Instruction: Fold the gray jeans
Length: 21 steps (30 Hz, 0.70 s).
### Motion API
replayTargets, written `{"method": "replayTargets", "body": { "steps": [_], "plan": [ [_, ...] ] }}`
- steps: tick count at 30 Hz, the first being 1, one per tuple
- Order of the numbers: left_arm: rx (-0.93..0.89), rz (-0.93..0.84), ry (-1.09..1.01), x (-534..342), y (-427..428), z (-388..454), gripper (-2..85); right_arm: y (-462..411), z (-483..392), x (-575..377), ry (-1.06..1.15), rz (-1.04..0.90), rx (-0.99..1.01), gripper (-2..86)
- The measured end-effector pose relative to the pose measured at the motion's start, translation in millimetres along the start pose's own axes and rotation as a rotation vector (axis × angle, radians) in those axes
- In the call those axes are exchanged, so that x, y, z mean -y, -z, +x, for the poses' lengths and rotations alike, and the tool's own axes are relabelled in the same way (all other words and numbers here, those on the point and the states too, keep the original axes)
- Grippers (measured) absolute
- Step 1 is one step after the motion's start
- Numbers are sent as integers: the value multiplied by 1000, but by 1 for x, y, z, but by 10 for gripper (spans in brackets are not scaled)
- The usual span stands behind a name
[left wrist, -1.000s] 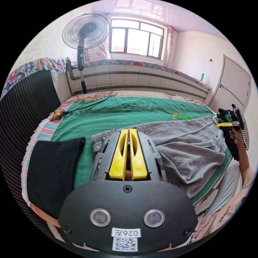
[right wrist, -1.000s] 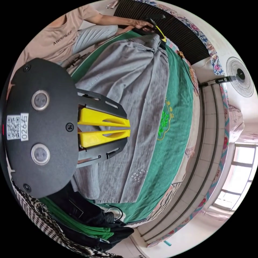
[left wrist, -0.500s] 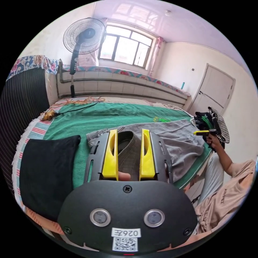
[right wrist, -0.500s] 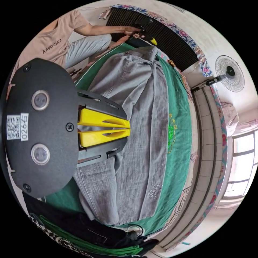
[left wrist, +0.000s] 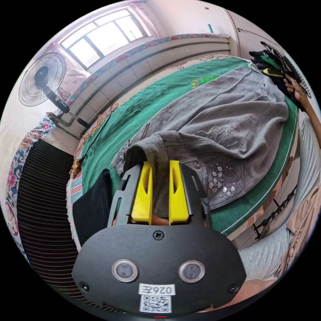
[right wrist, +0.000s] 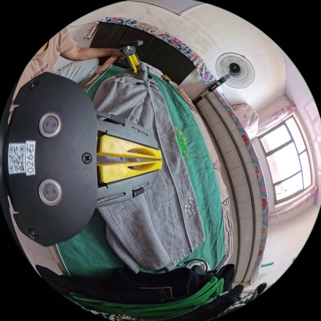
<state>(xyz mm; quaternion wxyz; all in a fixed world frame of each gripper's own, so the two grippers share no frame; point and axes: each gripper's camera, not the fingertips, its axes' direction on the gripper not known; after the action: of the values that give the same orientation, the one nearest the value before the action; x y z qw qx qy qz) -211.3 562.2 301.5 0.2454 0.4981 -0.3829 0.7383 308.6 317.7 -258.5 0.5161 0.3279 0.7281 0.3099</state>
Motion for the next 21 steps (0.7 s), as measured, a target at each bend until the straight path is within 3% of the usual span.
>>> {"method": "replayTargets", "body": {
  "steps": [8, 13, 16, 21],
  "plan": [
    [-15, -87, 19, 8, -31, 5, 63, 72, 52, 10, -176, 271, -70, -8],
    [2, -95, -7, -5, -43, 3, 56, 92, 90, 26, -296, 232, -130, -3],
    [-100, -8, 28, -28, -30, -20, 46, 97, 123, 32, -403, 152, -138, 18],
    [-383, 328, 246, -113, 8, -108, 28, 90, 167, 35, -522, -5, -116, 43]
  ]
}}
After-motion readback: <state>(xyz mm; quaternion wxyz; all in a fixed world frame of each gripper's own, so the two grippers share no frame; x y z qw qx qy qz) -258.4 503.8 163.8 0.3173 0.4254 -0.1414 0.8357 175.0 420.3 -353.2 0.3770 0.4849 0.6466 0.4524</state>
